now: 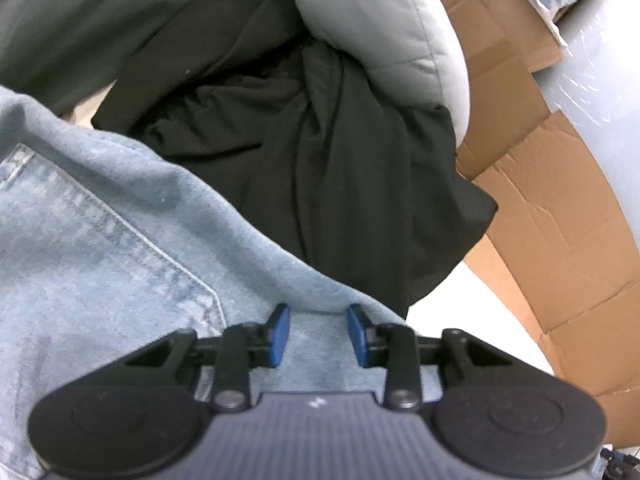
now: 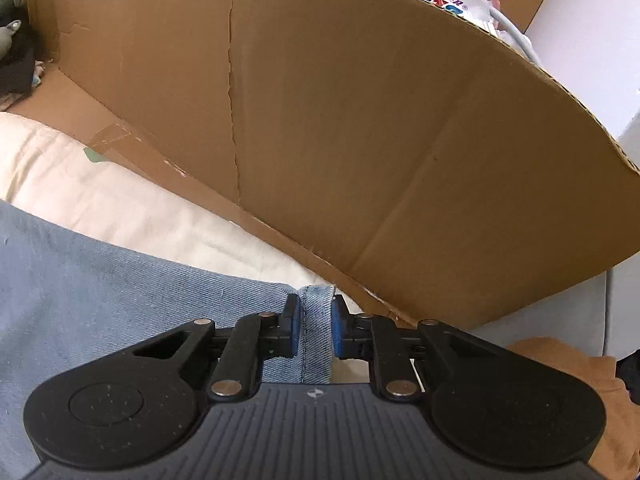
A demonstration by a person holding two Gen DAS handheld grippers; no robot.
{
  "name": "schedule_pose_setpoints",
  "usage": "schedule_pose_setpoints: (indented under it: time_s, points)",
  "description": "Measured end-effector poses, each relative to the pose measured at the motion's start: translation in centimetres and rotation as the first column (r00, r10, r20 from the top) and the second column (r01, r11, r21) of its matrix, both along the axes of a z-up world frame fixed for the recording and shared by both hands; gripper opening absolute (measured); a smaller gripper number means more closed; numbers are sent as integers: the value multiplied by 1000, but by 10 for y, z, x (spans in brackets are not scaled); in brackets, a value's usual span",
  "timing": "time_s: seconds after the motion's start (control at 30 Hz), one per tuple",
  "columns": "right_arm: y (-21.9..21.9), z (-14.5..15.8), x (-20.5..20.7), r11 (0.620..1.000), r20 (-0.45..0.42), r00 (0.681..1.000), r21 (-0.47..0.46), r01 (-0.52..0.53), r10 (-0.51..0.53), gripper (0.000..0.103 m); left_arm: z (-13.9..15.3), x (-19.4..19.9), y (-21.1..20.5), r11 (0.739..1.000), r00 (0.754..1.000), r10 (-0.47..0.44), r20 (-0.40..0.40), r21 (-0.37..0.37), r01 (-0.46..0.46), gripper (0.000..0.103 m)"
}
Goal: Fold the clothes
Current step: 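Move both open tools over the folded jeans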
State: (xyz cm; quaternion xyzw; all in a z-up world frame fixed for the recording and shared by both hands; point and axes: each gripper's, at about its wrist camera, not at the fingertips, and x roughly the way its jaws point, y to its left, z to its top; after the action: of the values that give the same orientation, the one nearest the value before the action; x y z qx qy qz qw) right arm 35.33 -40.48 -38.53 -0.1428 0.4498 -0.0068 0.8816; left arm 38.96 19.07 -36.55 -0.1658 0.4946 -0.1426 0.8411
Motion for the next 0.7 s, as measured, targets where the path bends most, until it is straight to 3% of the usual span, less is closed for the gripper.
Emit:
schedule_pose_setpoints:
  time_s: [0.2,0.27,0.43,0.7]
  points:
    - [-1,-17,16,999,-38,999,14,30,-29,15,2,-4,-6,1000,1000,3,5,29,-3,35]
    - [-3,-22,21,998,-56,997,24,49,-48,21,4,-7,-8,999,1000,5,3,37,-5,35]
    - [-14,-7,15,991,-34,995,93,93,-90,33,10,-18,-16,1000,1000,-5,-19,21,5,36]
    - [-24,28,-29,979,5,995,179,99,-102,35,11,-33,-42,998,997,-58,-43,28,59,37]
